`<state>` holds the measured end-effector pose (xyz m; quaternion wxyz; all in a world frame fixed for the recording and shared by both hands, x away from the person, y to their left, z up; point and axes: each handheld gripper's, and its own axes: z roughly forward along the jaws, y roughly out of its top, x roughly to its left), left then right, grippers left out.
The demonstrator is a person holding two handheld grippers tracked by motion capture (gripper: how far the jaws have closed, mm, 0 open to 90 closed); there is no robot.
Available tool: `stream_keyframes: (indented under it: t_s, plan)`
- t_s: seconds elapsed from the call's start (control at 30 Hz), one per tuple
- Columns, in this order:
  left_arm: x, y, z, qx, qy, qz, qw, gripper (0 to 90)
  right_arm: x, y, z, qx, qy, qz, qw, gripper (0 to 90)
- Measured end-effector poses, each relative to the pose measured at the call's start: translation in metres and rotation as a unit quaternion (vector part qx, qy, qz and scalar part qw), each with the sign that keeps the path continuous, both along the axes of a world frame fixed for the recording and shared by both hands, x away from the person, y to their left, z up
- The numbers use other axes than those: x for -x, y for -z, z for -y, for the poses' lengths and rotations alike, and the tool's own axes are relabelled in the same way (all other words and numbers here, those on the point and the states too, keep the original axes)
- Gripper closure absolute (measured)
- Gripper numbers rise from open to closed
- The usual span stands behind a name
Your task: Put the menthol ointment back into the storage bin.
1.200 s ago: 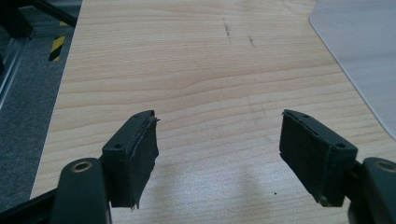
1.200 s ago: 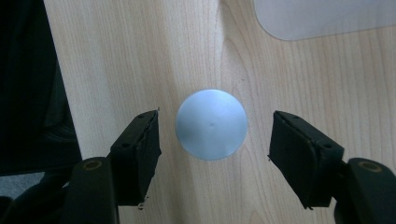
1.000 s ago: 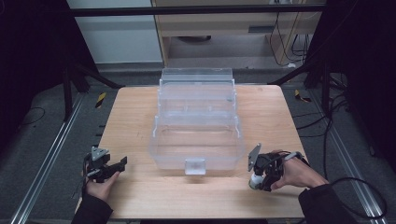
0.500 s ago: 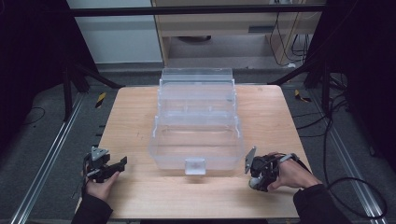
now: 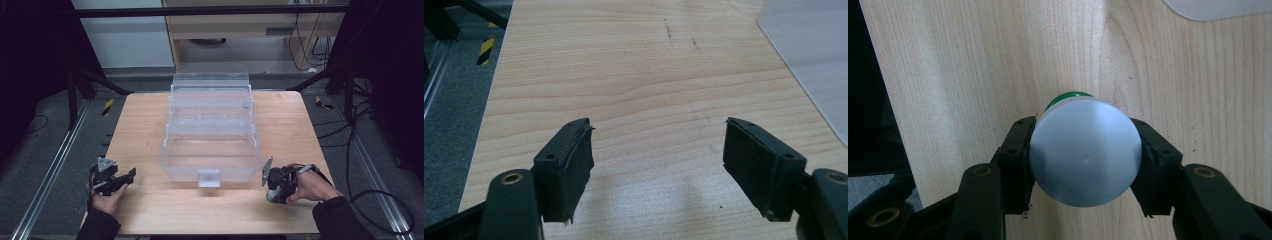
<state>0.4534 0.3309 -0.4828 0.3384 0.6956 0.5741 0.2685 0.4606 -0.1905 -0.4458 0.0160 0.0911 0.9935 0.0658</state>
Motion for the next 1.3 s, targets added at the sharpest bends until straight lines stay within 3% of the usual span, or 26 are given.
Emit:
stream_keyframes:
  t_s: [0.37,0.9,1.3]
  plan:
    - [0.0,0.0,0.001,0.001,-0.002,-0.002,1.0,27.2,-0.001,-0.009,0.002,-0.003,0.013,-0.002,0.9999,50.0]
    - [-0.001,0.001,0.001,-0.002,0.002,-0.005,1.0,27.2,-0.005,-0.06,0.003,-0.028,0.023,0.029,0.9989,50.0]
    - [-0.001,0.001,0.001,-0.003,0.003,-0.004,1.0,27.3,-0.005,-0.091,0.003,-0.032,0.024,0.039,0.9985,50.0]
